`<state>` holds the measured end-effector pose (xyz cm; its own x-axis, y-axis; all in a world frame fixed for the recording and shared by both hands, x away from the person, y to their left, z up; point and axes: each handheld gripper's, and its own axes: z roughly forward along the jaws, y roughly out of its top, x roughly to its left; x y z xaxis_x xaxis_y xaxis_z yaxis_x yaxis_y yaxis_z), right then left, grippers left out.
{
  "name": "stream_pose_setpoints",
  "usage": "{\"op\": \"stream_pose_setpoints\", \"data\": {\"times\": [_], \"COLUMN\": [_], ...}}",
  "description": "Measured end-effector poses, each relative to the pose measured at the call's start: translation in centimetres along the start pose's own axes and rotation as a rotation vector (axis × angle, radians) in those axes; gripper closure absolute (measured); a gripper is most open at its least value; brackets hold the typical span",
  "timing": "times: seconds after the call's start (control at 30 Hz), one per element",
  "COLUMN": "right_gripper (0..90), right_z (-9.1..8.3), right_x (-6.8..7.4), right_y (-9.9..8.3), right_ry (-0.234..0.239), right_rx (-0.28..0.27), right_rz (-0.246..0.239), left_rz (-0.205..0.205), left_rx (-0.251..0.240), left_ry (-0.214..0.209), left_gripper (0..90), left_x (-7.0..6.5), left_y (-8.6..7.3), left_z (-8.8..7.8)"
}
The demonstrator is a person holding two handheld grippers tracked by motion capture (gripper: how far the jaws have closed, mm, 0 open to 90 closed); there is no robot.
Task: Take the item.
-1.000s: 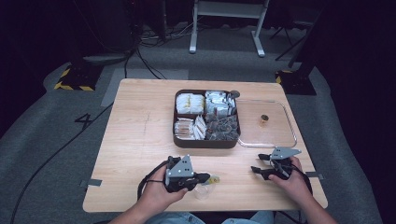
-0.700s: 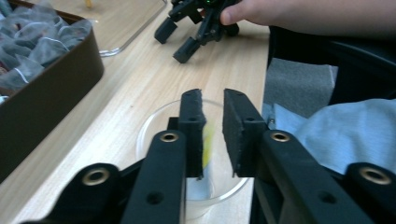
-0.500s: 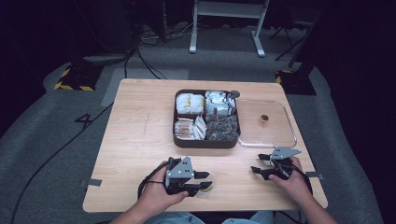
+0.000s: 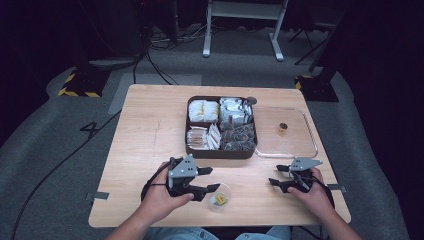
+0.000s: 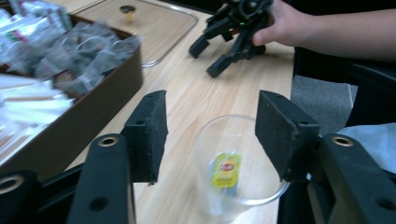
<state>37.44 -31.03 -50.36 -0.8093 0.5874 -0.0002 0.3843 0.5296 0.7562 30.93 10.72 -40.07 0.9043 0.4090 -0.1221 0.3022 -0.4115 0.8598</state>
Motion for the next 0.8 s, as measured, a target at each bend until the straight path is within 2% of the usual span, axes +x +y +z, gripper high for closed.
{"op": "stream_pose_setpoints", "data": {"times": [0.03, 0.07, 0.1, 0.2, 0.27, 0.3, 0.37, 0.4, 0.43, 0.47, 0.63, 0.8], "right_gripper": [33.7, 33.7, 33.7, 33.2, 32.6, 32.6, 31.9, 31.9, 31.5, 31.5, 31.0, 30.4], "right_z": [0.0, 0.0, 0.0, 0.0, -0.1, -0.1, 0.0, 0.0, 0.0, 0.0, 0.0, 0.0], "right_x": [0.0, 0.0, 0.0, 0.1, 0.1, 0.1, 0.2, 0.2, 0.2, 0.2, 0.2, 0.2], "right_y": [0.0, 0.0, 0.0, 0.0, 0.0, 0.0, 0.0, 0.0, 0.0, 0.0, 0.0, 0.0], "right_ry": [0.0, -0.001, -0.001, -0.005, -0.011, -0.011, -0.01, -0.01, -0.007, -0.007, -0.006, -0.003], "right_rx": [0.0, 0.0, 0.0, 0.002, 0.002, 0.002, 0.003, 0.003, 0.004, 0.004, 0.005, 0.006], "right_rz": [0.0, -0.001, -0.001, -0.002, 0.001, 0.001, 0.001, 0.001, 0.002, 0.002, 0.0, 0.001], "left_rz": [-0.002, -0.002, -0.002, -0.006, 0.005, 0.005, 0.007, 0.007, -0.005, -0.005, -0.034, -0.055], "left_rx": [0.011, 0.012, 0.012, 0.03, 0.07, 0.07, 0.103, 0.103, 0.114, 0.114, 0.13, 0.131], "left_ry": [0.033, 0.054, 0.054, 0.122, 0.188, 0.188, 0.228, 0.228, 0.245, 0.245, 0.304, 0.328], "left_gripper": [42.1, 41.5, 40.7, 39.7, 37.0, 36.4, 35.4, 34.7, 33.8, 33.3, 31.8, 30.3], "left_x": [0.6, 1.0, 1.0, 1.9, 2.5, 2.5, 3.0, 3.0, 3.2, 3.2, 3.8, 4.4], "left_y": [-0.1, -0.1, -0.1, -0.4, -0.8, -0.8, -1.4, -1.4, -1.8, -1.8, -3.5, -4.6], "left_z": [-0.6, -0.9, -0.9, -2.0, -3.0, -3.0, -3.9, -3.9, -4.5, -4.5, -6.0, -6.8]}}
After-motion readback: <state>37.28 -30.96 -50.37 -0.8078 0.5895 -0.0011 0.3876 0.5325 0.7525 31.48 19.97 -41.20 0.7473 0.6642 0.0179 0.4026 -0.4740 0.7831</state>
